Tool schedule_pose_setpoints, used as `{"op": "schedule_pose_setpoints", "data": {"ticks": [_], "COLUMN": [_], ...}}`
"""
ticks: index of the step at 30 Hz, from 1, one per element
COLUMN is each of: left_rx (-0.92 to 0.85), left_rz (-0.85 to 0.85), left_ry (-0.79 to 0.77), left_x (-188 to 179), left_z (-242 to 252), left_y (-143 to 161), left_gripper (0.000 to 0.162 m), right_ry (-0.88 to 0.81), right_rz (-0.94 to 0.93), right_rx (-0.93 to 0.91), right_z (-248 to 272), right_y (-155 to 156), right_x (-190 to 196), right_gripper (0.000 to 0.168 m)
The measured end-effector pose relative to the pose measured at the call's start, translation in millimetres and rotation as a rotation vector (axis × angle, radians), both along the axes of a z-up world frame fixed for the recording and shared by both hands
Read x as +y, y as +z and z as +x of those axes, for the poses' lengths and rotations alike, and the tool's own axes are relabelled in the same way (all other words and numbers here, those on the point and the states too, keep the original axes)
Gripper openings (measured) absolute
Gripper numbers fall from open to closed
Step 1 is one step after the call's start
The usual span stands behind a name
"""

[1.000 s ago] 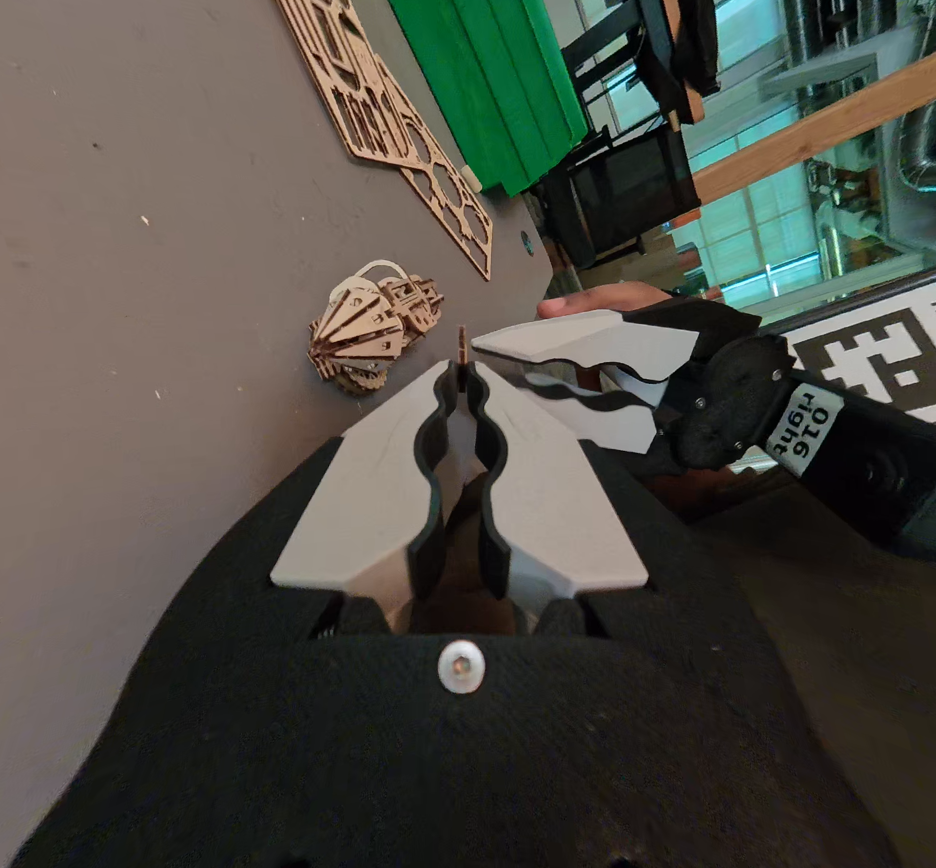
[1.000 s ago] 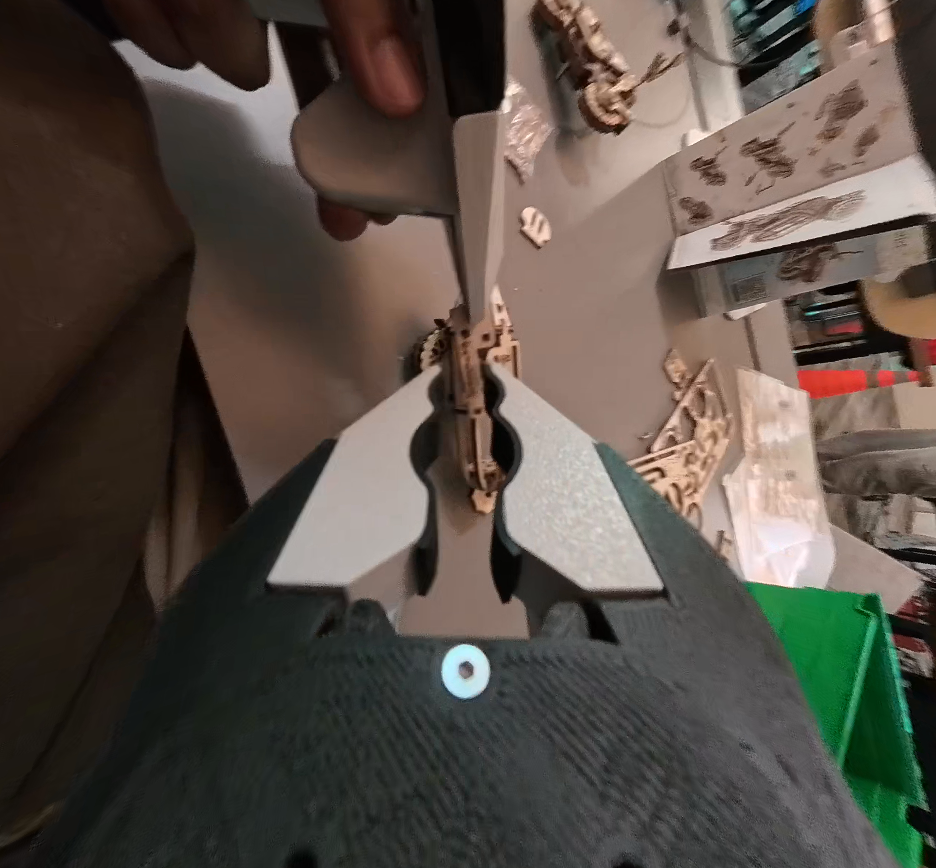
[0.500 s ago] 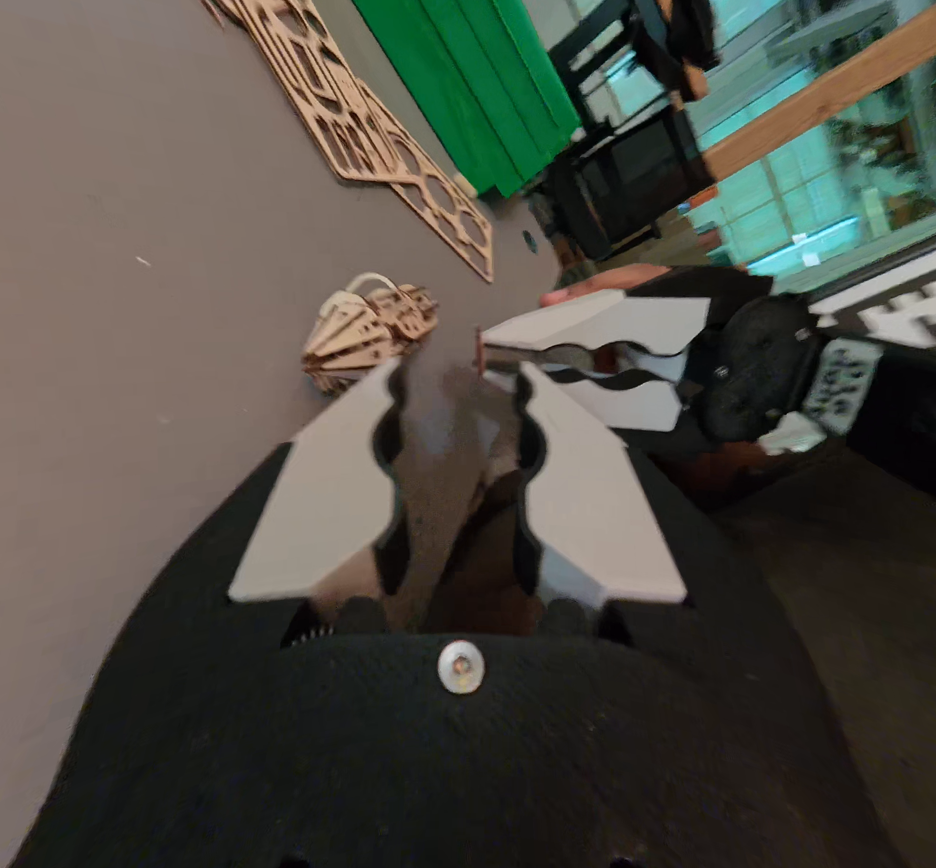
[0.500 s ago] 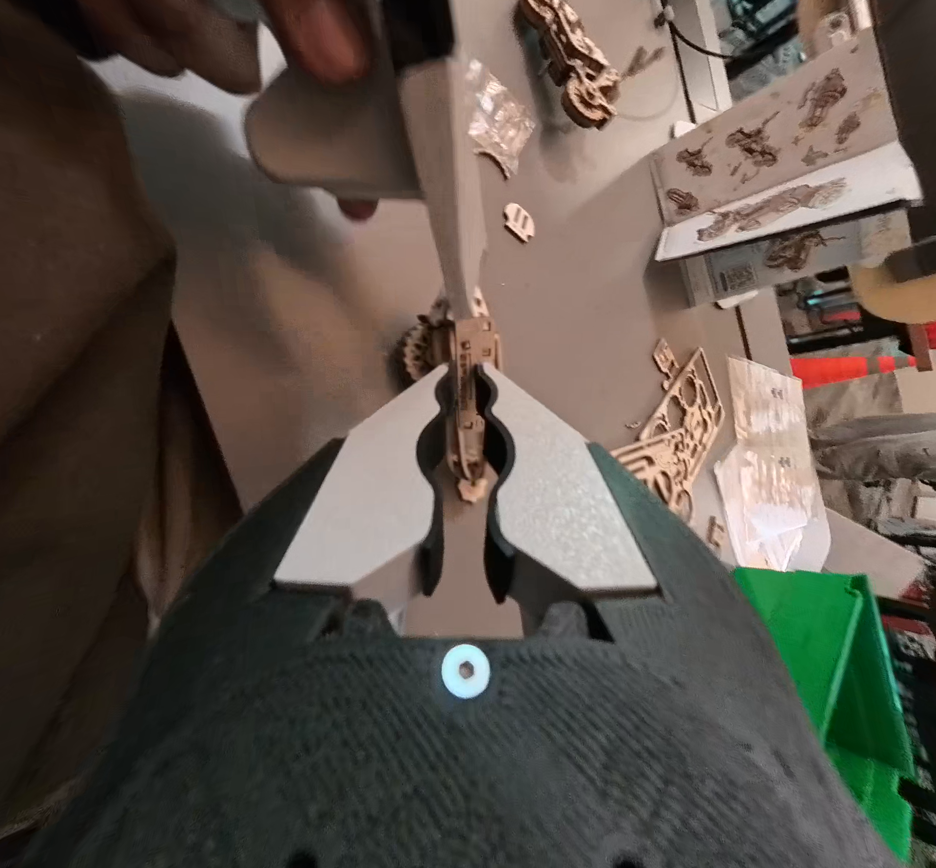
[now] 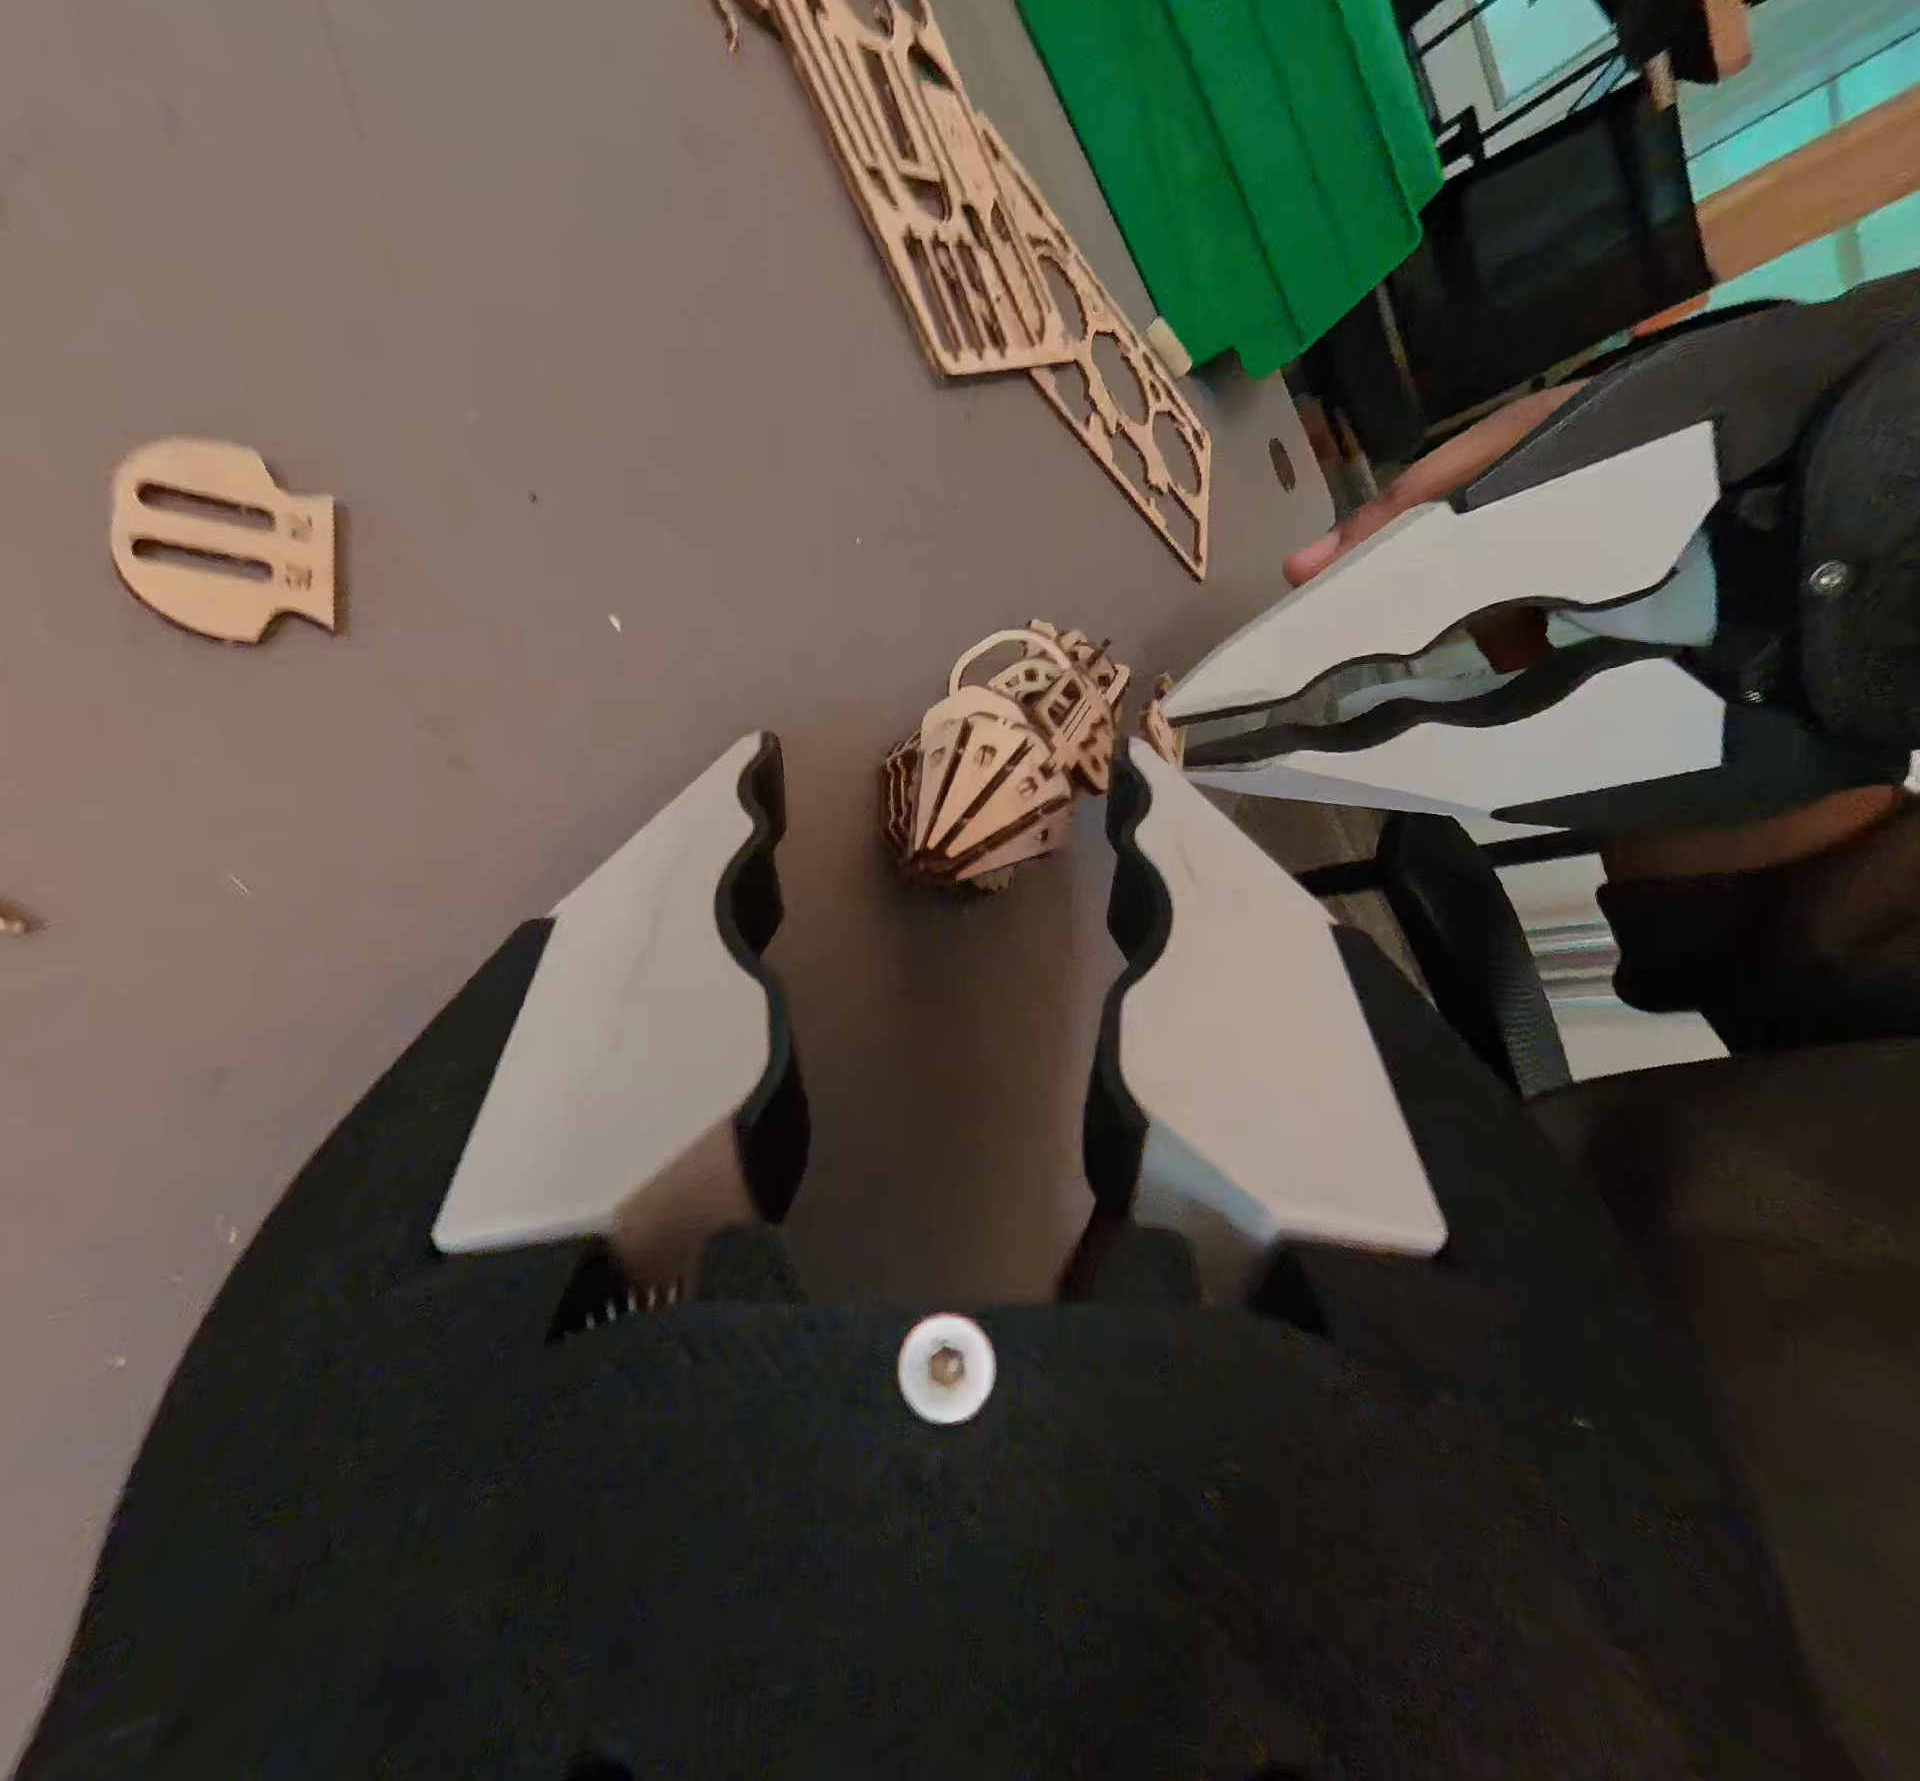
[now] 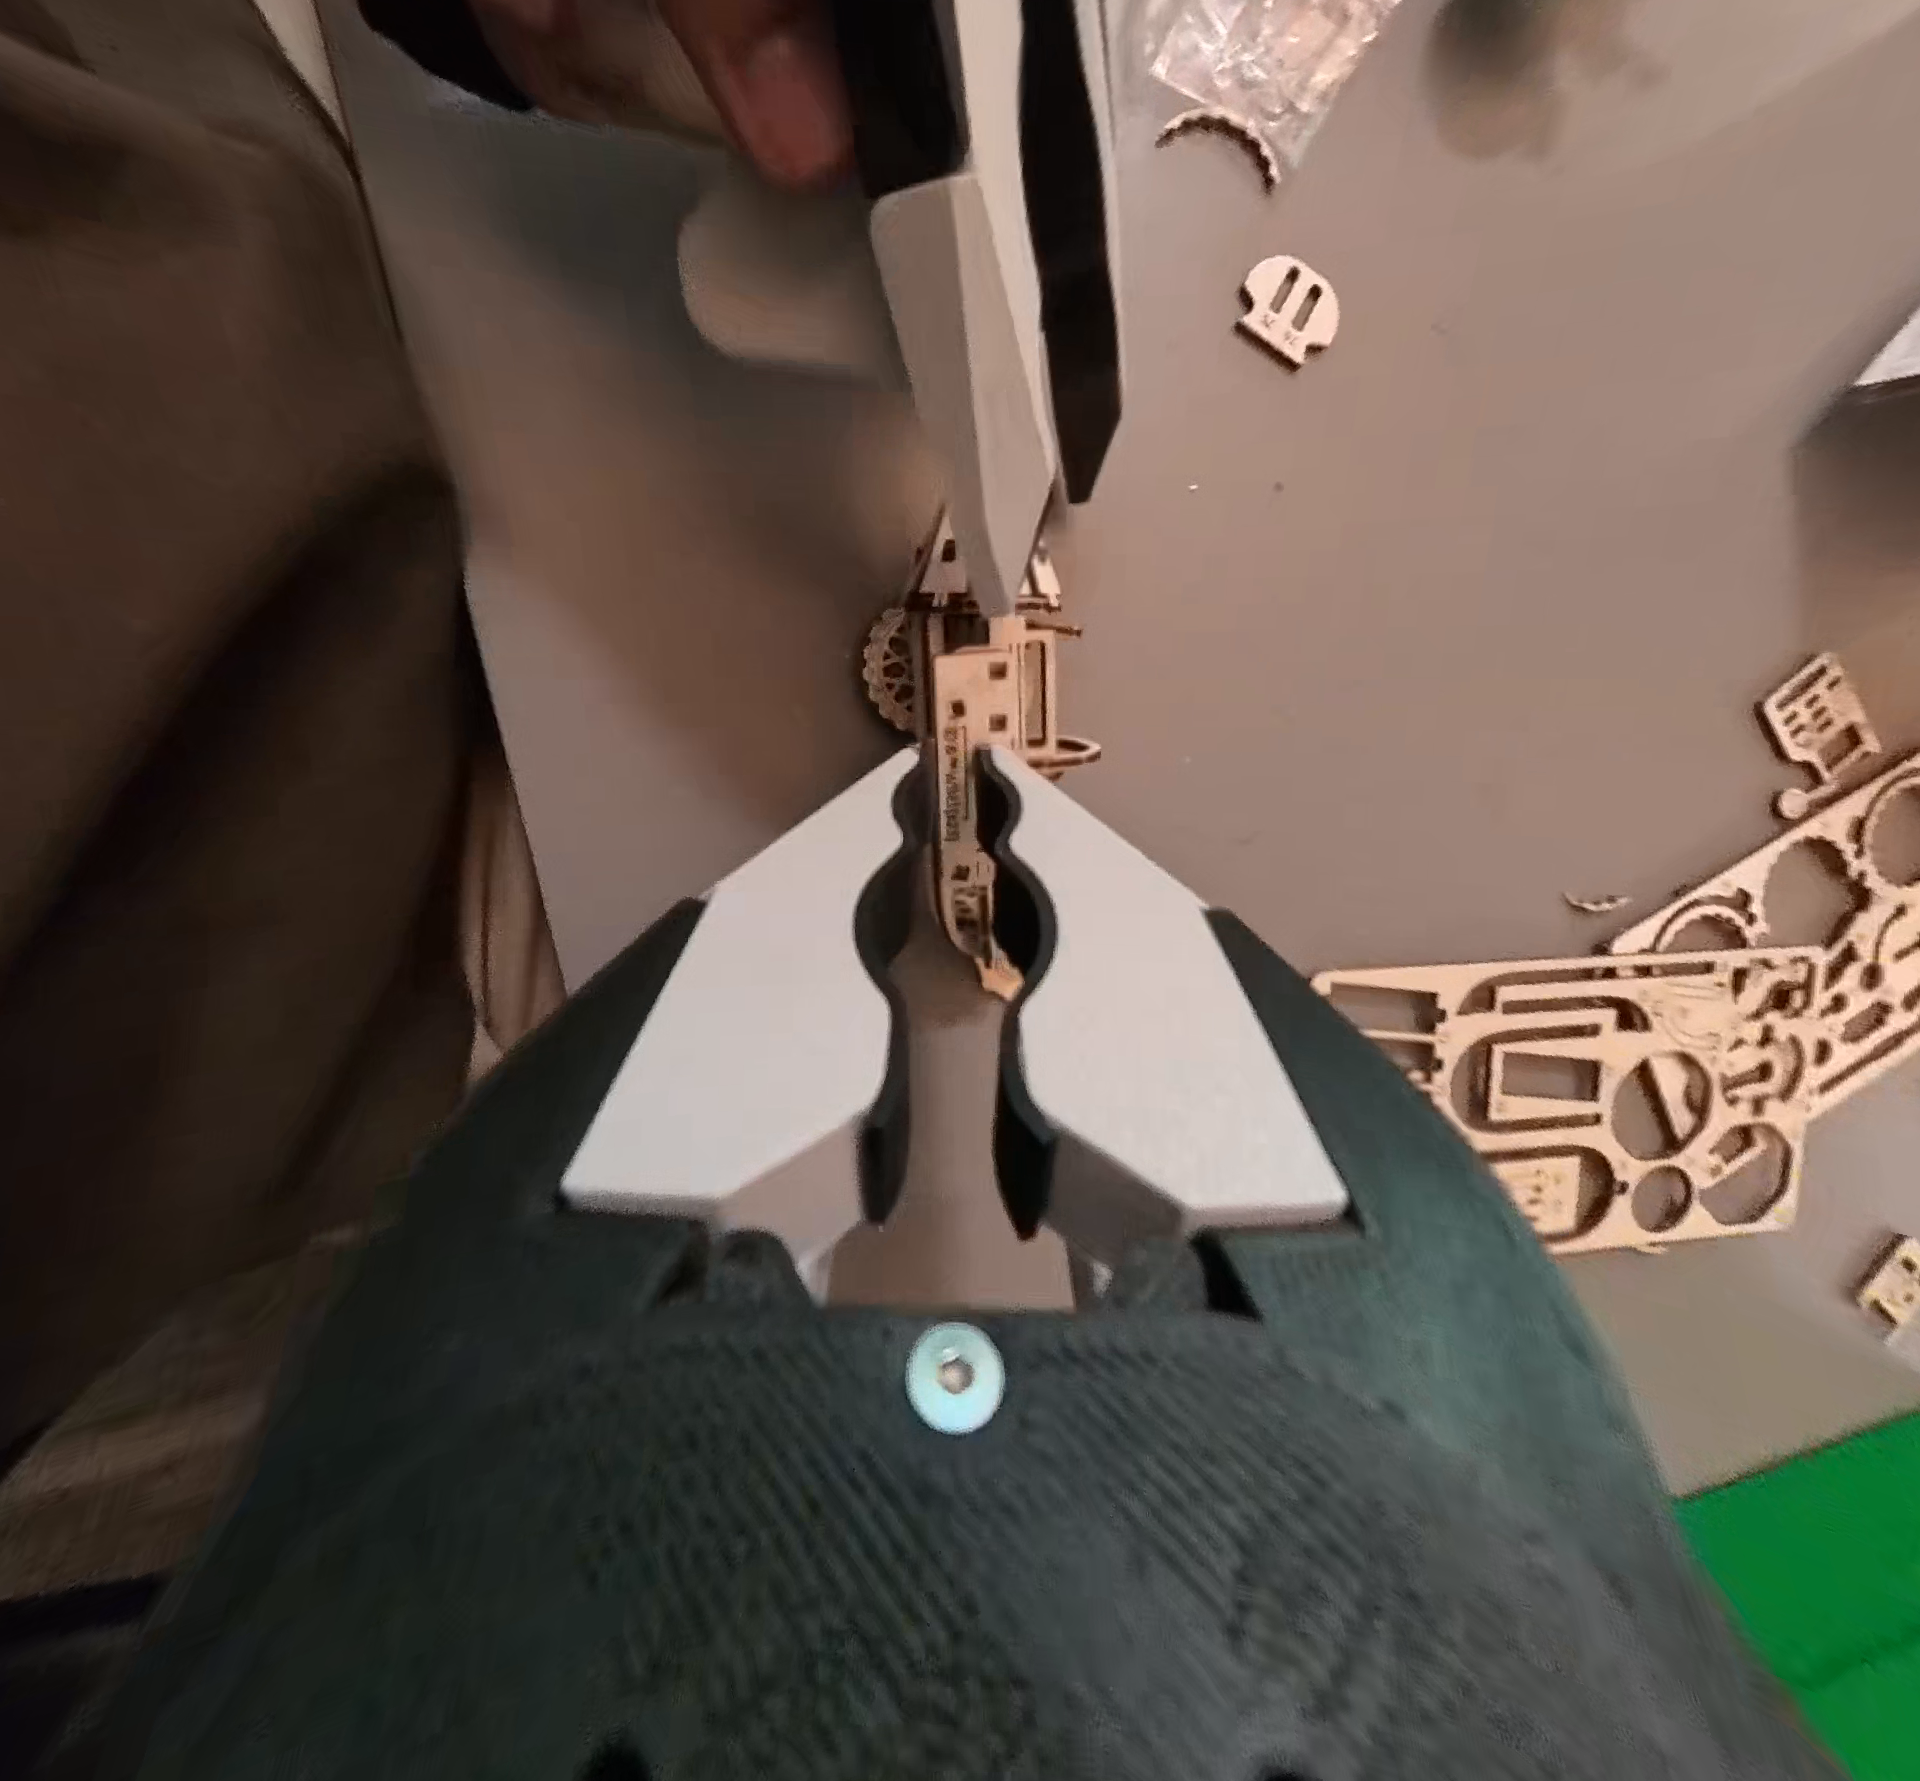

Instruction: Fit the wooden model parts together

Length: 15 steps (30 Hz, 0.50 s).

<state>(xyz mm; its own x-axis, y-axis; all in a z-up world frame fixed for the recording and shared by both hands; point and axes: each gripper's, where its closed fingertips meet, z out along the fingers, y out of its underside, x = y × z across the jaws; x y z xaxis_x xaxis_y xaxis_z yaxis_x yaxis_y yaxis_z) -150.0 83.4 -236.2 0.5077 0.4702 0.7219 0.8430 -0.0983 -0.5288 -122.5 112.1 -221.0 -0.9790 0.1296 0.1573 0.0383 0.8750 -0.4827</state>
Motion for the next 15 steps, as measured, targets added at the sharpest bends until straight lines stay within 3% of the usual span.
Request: {"op": "schedule_pose_setpoints", "data": {"ticks": [15], "left_rx": [-0.098], "left_rz": [0.024], "left_ry": [-0.026], "left_x": [5.4], "left_z": [3.7], "left_y": [-5.7], "left_gripper": [0.049], "right_ry": [0.062], "right_rz": [0.094], "right_rx": [-0.071], "right_z": [-6.5], "right_y": [-8.6], "right_x": [0.3], "right_gripper": [0.006]}}
